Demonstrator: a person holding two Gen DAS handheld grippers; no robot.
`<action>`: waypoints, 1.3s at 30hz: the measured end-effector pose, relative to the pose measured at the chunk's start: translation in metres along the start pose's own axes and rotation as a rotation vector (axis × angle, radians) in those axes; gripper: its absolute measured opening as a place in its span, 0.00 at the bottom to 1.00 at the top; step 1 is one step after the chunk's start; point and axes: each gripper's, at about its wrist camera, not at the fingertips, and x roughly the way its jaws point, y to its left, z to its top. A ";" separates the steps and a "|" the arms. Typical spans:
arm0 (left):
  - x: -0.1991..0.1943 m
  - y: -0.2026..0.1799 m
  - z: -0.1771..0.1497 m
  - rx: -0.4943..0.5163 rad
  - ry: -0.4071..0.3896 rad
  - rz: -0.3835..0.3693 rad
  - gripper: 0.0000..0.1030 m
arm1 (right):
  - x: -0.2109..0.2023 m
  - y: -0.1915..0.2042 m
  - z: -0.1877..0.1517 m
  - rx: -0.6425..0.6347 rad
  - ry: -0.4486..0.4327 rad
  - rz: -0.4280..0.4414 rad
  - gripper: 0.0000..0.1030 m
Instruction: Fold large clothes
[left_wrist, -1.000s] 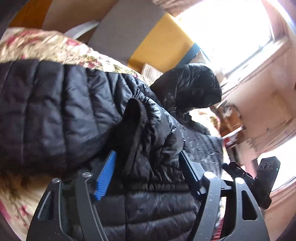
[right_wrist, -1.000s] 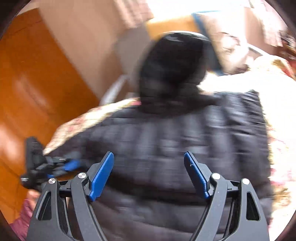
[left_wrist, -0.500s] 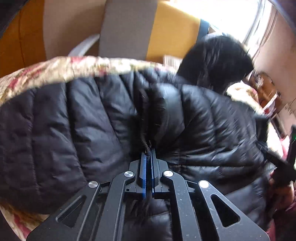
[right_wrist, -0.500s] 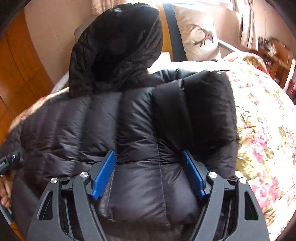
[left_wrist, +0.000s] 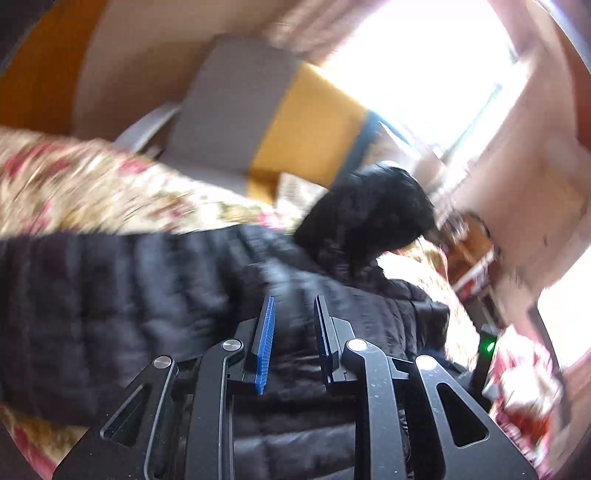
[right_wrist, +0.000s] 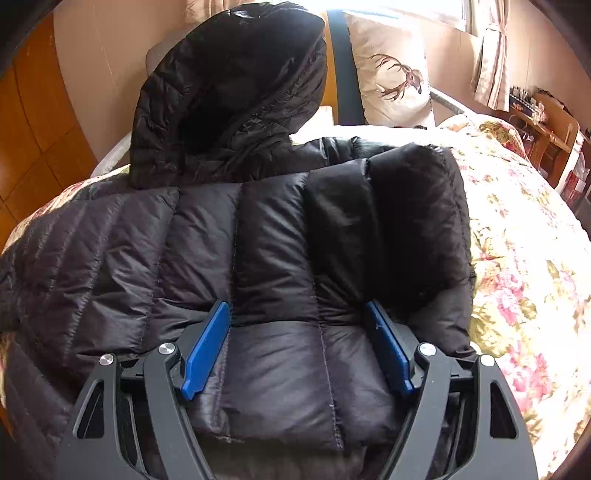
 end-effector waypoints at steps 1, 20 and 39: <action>0.010 -0.012 0.002 0.048 0.011 0.006 0.19 | -0.008 0.000 0.004 0.004 -0.022 0.029 0.73; 0.114 0.018 -0.040 0.005 0.211 0.153 0.02 | 0.036 -0.016 0.011 -0.017 -0.035 -0.056 0.81; -0.139 0.177 -0.101 -0.573 -0.168 0.338 0.56 | -0.081 0.064 -0.059 -0.076 -0.064 0.161 0.94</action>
